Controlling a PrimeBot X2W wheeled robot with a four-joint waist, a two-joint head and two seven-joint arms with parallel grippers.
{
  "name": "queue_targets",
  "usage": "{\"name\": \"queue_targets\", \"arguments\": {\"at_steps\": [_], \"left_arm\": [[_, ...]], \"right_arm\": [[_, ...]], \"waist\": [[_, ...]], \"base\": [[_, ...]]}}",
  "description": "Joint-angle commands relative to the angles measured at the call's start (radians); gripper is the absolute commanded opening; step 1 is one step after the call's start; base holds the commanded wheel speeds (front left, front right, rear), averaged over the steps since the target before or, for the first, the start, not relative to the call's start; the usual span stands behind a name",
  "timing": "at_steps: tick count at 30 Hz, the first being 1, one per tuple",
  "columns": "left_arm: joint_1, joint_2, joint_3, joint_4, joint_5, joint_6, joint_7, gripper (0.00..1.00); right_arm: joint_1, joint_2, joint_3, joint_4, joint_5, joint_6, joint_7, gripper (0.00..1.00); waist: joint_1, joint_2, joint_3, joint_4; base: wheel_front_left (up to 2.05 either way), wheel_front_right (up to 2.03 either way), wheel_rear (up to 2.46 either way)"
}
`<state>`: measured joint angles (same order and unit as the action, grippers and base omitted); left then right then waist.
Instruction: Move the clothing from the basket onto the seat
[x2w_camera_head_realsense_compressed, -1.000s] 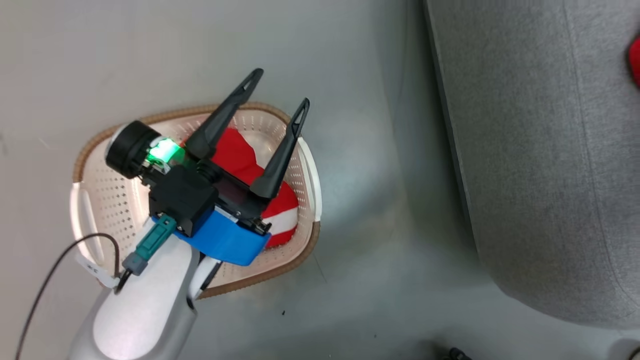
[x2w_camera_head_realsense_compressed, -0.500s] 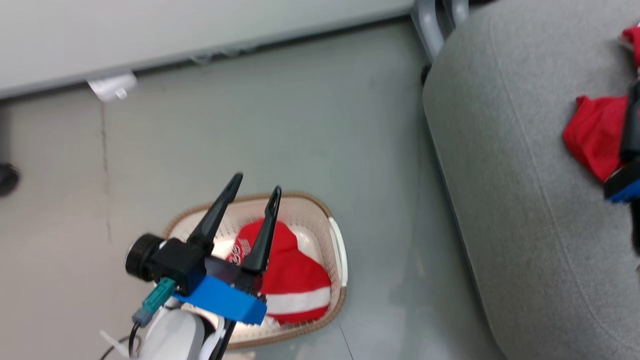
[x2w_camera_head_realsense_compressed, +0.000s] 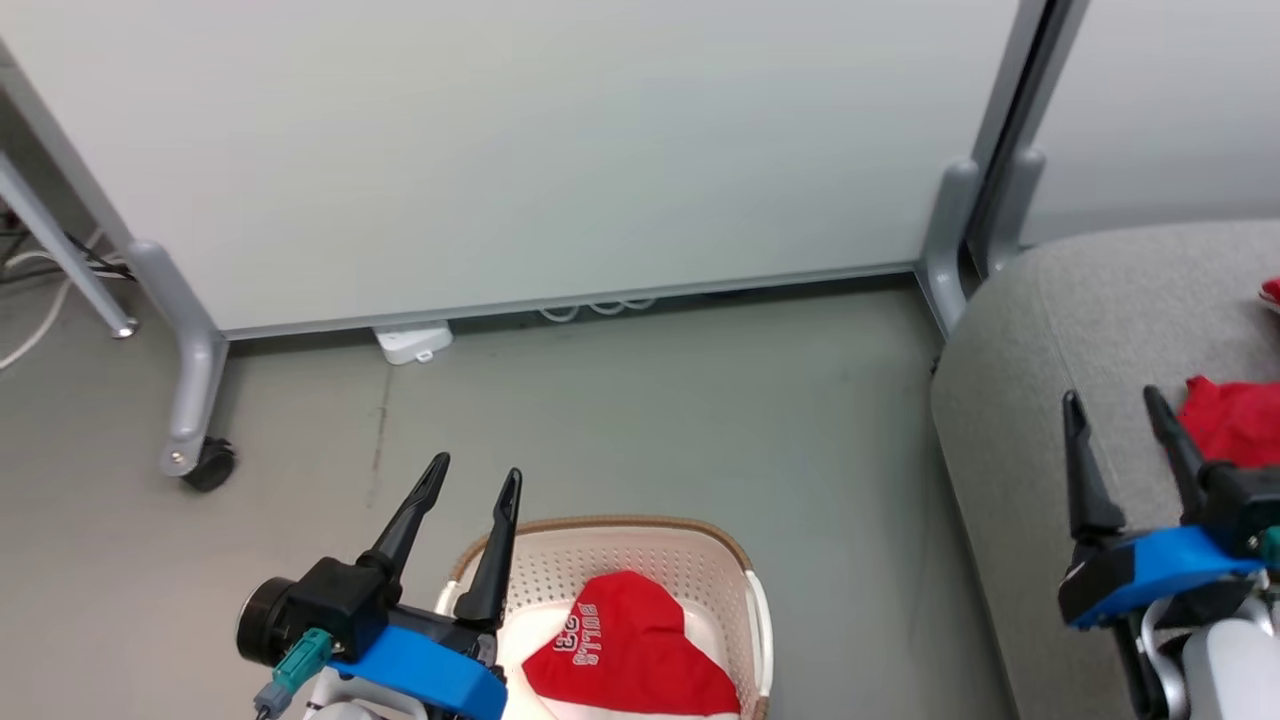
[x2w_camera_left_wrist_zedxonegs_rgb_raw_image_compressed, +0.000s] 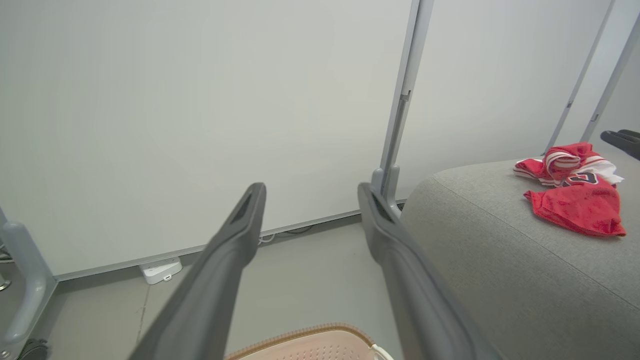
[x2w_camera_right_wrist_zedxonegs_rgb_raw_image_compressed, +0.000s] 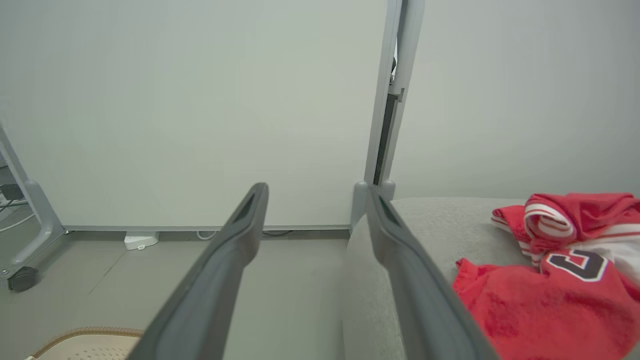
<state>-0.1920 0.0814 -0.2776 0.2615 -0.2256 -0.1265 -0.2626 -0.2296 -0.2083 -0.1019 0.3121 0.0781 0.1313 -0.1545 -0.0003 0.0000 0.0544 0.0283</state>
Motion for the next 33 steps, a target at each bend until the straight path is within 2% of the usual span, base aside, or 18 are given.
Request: {"name": "queue_targets", "arguments": {"at_steps": [1,6,12,33], "left_arm": [[0.013,0.002,0.009,0.004,0.008,-0.003,-0.003,1.00],[0.021,0.006,0.031,0.020,0.010,-0.004,-0.003,1.00],[0.024,0.009,0.051,0.033,0.014,-0.004,-0.003,1.00],[0.026,0.004,0.098,0.051,0.014,-0.005,-0.003,1.00]], "right_arm": [[0.027,0.010,0.003,-0.020,-0.008,-0.001,0.002,1.00],[0.113,0.076,0.029,-0.098,-0.035,-0.001,0.003,1.00],[0.175,0.119,0.050,-0.150,-0.046,-0.001,0.007,1.00],[0.197,0.154,0.052,-0.190,-0.037,-0.001,0.007,1.00]], "waist": [[0.0003,0.0000,-0.035,0.036],[0.0003,0.0000,-0.051,0.052],[0.0003,0.0000,-0.061,0.059],[0.0003,0.0000,-0.034,0.048]], "base": [[0.00,0.00,0.00],[0.00,0.00,0.00],[0.00,0.00,0.00],[0.00,0.00,0.00]]}}
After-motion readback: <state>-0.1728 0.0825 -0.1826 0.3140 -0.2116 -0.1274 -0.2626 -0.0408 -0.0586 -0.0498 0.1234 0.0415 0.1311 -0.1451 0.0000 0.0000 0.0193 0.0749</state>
